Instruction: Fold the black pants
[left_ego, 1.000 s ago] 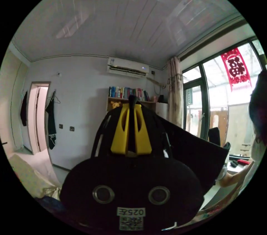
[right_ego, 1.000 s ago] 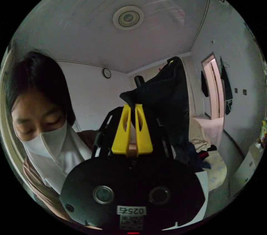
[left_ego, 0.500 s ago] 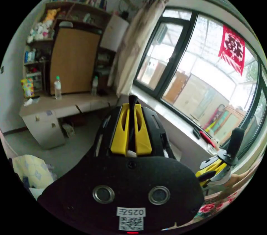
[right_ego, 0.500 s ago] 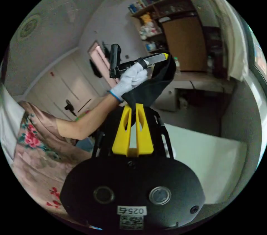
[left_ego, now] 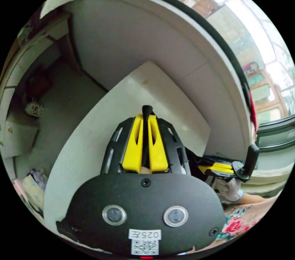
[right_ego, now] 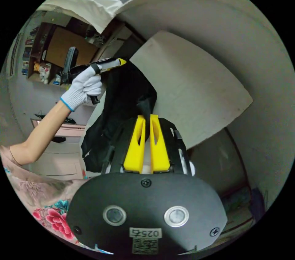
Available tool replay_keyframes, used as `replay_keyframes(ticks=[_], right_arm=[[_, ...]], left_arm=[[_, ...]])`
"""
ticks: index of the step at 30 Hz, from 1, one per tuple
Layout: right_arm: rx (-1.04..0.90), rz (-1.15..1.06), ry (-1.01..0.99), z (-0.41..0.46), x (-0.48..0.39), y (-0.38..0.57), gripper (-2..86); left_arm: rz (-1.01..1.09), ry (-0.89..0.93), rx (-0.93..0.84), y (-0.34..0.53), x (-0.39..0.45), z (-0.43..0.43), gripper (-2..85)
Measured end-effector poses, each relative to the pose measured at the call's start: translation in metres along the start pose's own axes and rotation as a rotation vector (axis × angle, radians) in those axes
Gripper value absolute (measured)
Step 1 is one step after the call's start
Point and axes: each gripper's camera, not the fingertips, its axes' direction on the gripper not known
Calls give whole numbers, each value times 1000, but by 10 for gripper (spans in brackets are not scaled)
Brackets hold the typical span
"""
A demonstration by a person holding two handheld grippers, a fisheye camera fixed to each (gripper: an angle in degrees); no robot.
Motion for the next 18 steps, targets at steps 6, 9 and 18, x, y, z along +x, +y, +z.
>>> replay_keyframes(ticks=[6, 9, 18], right_arm=[[-42, 23, 122, 31, 15, -22, -1], [5, 66, 158, 35, 20, -26, 5], [-162, -86, 464, 72, -5, -7, 86]], left_arm=[[69, -46, -92, -70, 14, 51, -14], [114, -32, -90, -90, 19, 56, -13], [24, 120, -19, -67, -35, -1, 83]])
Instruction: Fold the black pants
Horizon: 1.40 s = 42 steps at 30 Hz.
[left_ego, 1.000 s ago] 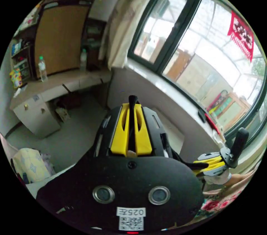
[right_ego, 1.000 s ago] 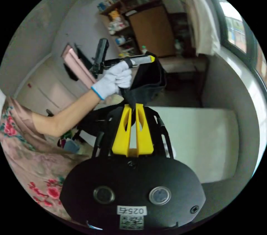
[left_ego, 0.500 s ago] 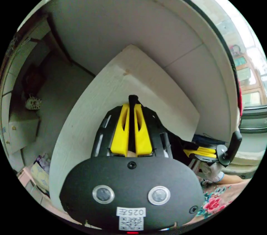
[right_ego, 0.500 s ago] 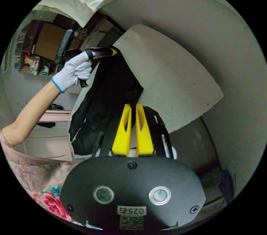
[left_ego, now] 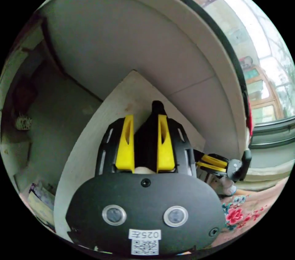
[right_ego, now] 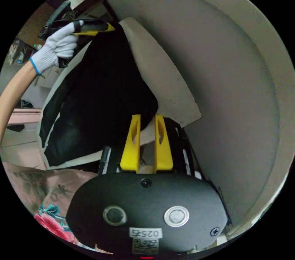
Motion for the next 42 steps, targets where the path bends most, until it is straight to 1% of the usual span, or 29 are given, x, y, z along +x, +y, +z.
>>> replay_keyframes(ticks=[1, 2, 3, 4, 6, 7, 9, 10, 12, 13, 15, 16, 17, 18, 19, 21, 24, 27, 29, 34, 37, 39, 42], right_arm=[[-6, -1, 27, -1, -2, 4, 92], [-15, -5, 61, -3, -6, 12, 102], [-18, -17, 66, -5, -10, 20, 108], [-14, -21, 64, -7, -12, 24, 109], [5, -65, 20, -14, -26, 36, 109], [14, -78, 12, -16, -31, 37, 108], [19, -168, -57, -14, -60, 35, 104], [17, -191, -86, -11, -68, 33, 103], [1, -249, -223, 6, -100, 19, 102], [-10, -253, -261, 11, -109, 14, 102], [-36, -246, -397, 34, -143, -2, 103], [-39, -241, -420, 39, -151, -5, 104], [-27, -224, -448, 48, -165, -10, 105], [-17, -182, -466, 55, -175, -13, 106], [-8, -160, -475, 58, -178, -15, 106], [29, -18, -513, 71, -178, -17, 105], [85, 128, -572, 85, -171, -11, 98], [120, 196, -571, 91, -170, -1, 97], [127, 224, -576, 94, -171, 5, 97], [136, 248, -533, 97, -172, 8, 97], [149, 276, -539, 102, -163, -3, 97], [164, 292, -523, 105, -155, -18, 97], [168, 313, -519, 112, -145, -39, 96]], left_arm=[[-20, 8, 29, 8, -8, -15, 84], [-55, 27, 92, 29, -23, -49, 86], [-91, 35, 169, 55, -38, -87, 86], [-110, 34, 209, 71, -45, -107, 87], [-208, 20, 349, 145, -73, -181, 87], [-238, 13, 380, 167, -80, -197, 86], [-366, -73, 448, 259, -102, -250, 82], [-402, -105, 458, 283, -106, -260, 81], [-555, -187, 466, 383, -123, -286, 78], [-602, -192, 463, 408, -128, -290, 78], [-797, -141, 481, 507, -147, -298, 77], [-843, -125, 496, 531, -152, -300, 77], [-942, -95, 531, 576, -159, -303, 77], [-1033, -59, 573, 619, -166, -307, 78], [-1083, -39, 601, 639, -170, -309, 77], [-1240, 38, 713, 710, -181, -317, 76], [-1377, 103, 808, 769, -195, -328, 75], [-1426, 157, 796, 792, -214, -336, 76], [-1466, 198, 770, 800, -226, -339, 77], [-1571, 235, 815, 817, -237, -352, 76], [-1619, 251, 841, 822, -240, -357, 48], [-1672, 265, 860, 827, -240, -362, 12], [-1700, 265, 886, 831, -235, -374, -10]])
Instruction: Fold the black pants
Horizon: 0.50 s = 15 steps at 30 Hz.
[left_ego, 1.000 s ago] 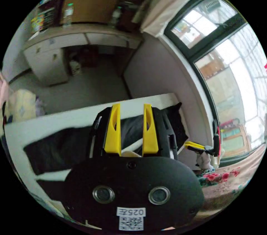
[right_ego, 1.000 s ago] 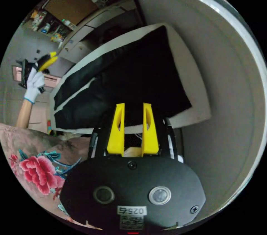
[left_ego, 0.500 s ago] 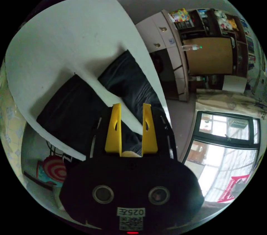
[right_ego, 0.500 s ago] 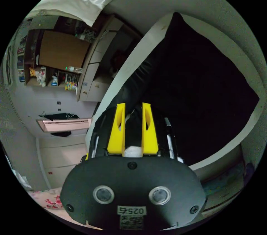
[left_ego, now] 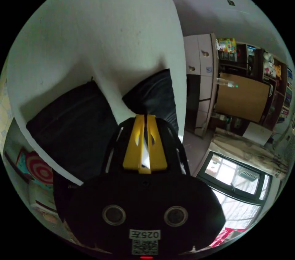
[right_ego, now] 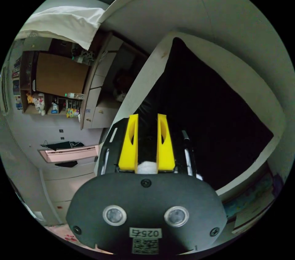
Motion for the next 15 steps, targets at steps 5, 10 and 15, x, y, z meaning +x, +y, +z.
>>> replay_keyframes(ticks=[5, 10, 15], right_arm=[[6, 52, -21, 10, 11, -29, 96], [6, 105, 37, 15, 21, -42, 97], [45, 103, 101, 13, 24, -41, 105]], left_arm=[[33, 46, 36, 8, 24, -29, -14], [39, 126, 43, 13, 39, -56, -15], [55, 160, 50, 17, 52, -81, -14]])
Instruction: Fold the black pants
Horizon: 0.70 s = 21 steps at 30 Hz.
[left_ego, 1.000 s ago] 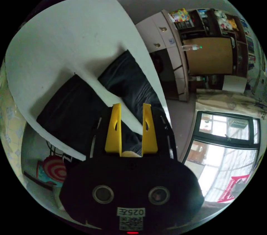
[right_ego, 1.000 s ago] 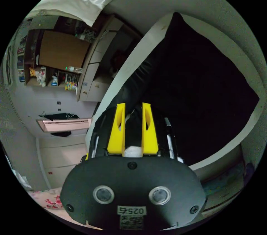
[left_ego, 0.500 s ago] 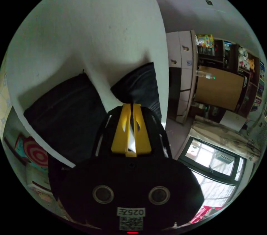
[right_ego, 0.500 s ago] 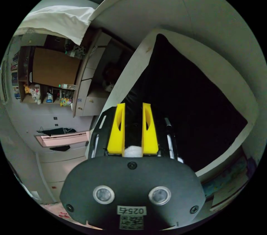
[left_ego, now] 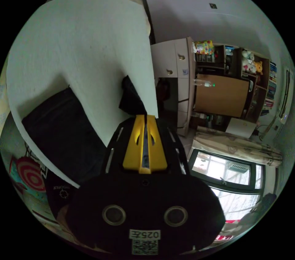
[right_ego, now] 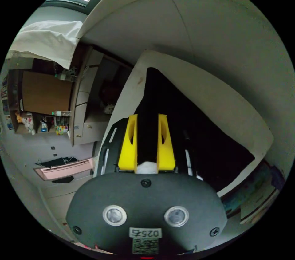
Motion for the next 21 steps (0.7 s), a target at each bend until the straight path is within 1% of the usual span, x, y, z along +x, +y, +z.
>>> replay_keyframes(ticks=[3, 4, 6, 8, 11, 14, 17, 19, 21], right_arm=[[-24, 19, -21, 9, 5, -10, 101], [-28, 27, -30, 12, 6, -13, 87], [-63, 37, -107, 22, 7, -22, 25], [-71, 53, -116, 26, 7, -24, 3], [-31, 38, -109, 11, 4, -16, -5], [8, 1, -200, -22, -3, -1, -7], [38, -47, -264, -60, -18, 9, -7], [35, -67, -263, -71, -27, 6, -7], [11, -108, -224, -60, -41, -14, -7]], left_arm=[[18, 10, 10, 4, 11, -14, -14], [24, 11, 12, 5, 14, -17, -14], [45, 23, 12, 7, 24, -28, -14], [64, 9, 13, 7, 32, -36, -14], [71, -74, -14, 7, 40, -52, -14], [76, -109, -42, 11, 52, -77, -13], [145, -143, -39, 20, 84, -109, -13], [201, -164, -30, 19, 107, -122, -13], [226, -169, -53, 0, 127, -117, -13]])
